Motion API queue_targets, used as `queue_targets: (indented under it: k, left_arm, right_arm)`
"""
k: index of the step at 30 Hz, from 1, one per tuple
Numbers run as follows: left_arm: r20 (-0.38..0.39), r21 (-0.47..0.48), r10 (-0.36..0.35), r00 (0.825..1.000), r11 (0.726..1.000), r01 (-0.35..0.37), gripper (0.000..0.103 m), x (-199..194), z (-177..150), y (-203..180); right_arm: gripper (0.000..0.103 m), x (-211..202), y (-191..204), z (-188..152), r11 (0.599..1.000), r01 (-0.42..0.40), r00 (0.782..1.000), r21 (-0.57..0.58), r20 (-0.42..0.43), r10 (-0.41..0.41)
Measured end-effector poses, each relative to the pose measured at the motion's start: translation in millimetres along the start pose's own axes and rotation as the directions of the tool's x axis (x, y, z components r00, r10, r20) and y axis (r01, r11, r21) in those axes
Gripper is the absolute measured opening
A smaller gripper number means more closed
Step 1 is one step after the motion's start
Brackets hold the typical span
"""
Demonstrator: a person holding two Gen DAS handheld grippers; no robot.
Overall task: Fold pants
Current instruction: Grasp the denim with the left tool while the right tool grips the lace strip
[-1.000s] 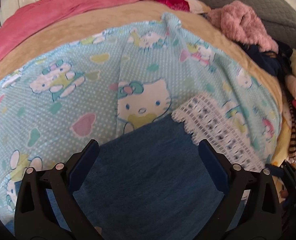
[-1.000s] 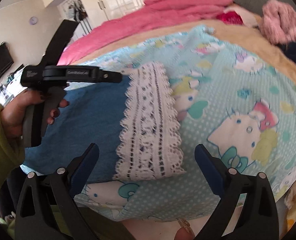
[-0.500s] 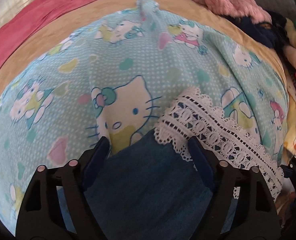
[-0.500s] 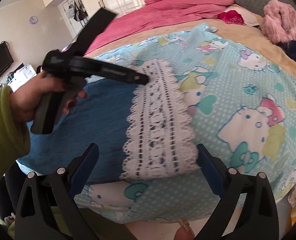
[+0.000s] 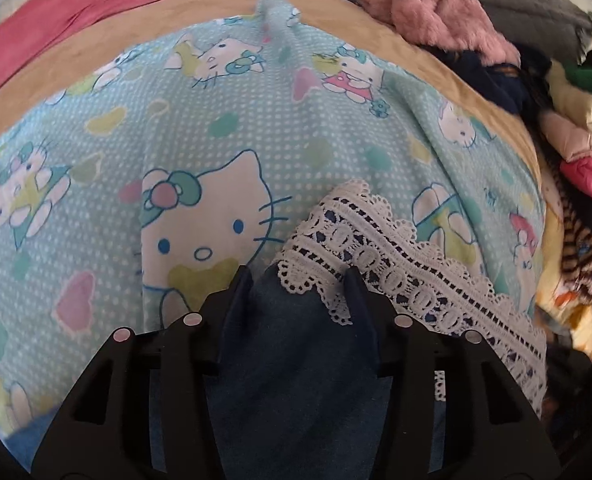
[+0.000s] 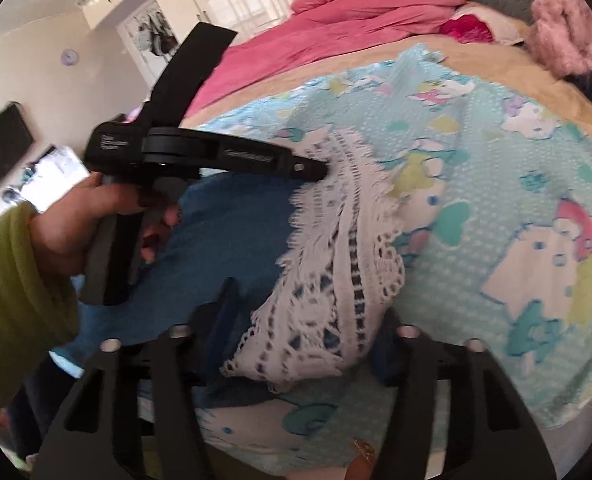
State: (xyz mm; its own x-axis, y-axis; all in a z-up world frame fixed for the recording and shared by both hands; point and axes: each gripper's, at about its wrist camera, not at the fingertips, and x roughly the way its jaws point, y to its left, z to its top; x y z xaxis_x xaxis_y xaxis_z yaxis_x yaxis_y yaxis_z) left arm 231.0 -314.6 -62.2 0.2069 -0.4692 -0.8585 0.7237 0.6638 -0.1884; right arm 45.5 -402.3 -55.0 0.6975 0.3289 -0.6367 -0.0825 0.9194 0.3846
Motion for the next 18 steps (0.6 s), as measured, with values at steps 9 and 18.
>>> queue_targets:
  k: [9,18]
  left_arm:
    - [0.025,-0.022,0.023,0.999,0.999,-0.023,0.009,-17.8,-3.1,-6.7]
    - [0.165,-0.087,-0.035,0.986,0.995,0.050,0.008,-77.5,-19.9,16.2]
  right_arm:
    - [0.030,-5.9,12.0,4.1,0.998,-0.056,0.998,-0.024,0.000,0.056]
    - [0.030,-23.4,53.0,18.9,0.987,-0.077,0.996,-0.138,0.035,0.082]
